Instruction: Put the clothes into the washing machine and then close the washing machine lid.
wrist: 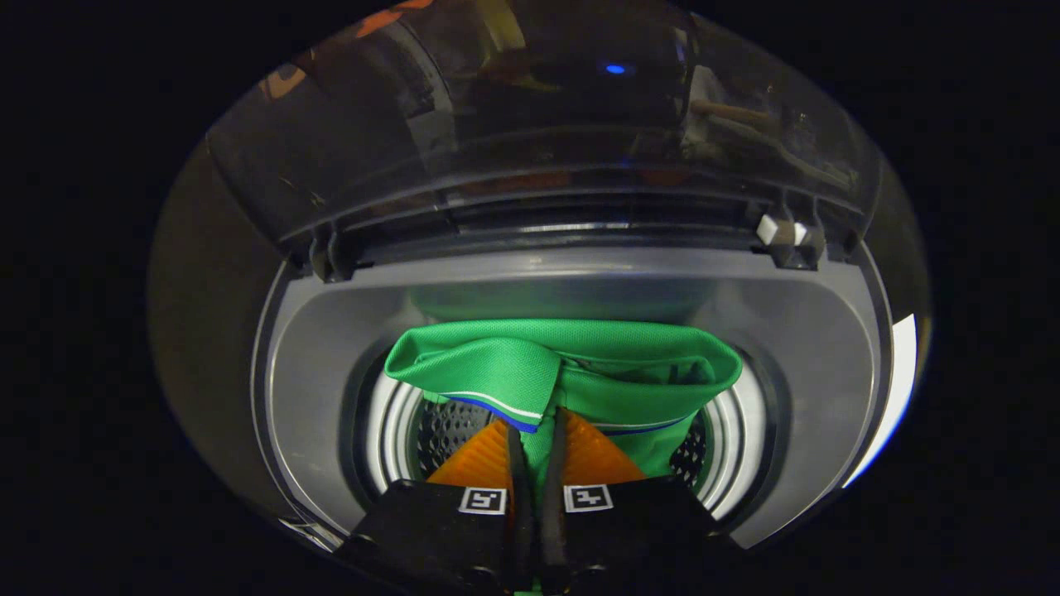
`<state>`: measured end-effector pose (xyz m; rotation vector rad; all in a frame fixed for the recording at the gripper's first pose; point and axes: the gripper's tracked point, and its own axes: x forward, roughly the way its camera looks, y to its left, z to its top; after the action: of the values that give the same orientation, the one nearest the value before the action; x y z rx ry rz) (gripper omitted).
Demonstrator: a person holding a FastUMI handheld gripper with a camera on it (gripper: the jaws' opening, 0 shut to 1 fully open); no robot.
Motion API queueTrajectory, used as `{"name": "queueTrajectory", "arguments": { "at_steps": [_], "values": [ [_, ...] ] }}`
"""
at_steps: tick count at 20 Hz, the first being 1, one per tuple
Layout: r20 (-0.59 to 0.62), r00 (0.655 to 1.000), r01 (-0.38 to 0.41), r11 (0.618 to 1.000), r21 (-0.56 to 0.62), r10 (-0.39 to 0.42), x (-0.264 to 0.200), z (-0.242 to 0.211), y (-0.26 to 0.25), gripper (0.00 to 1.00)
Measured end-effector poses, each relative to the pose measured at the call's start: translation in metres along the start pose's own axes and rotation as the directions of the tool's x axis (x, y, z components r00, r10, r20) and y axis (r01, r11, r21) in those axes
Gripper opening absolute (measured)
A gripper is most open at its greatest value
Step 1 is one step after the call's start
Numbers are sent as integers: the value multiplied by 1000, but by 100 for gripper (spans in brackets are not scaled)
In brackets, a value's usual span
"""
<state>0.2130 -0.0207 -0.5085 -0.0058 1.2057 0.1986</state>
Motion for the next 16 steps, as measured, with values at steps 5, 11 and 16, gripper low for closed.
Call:
{"name": "queueTrajectory", "arguments": {
  "at_steps": [5, 11, 16],
  "values": [
    [-59, 998, 10, 1000, -10, -11, 5, -8, -2, 29],
    [-7, 999, 45, 999, -7, -45, 0, 2, -9, 94],
    [63, 998, 26, 1000, -1, -26, -17, 10, -4, 100]
  ]
}}
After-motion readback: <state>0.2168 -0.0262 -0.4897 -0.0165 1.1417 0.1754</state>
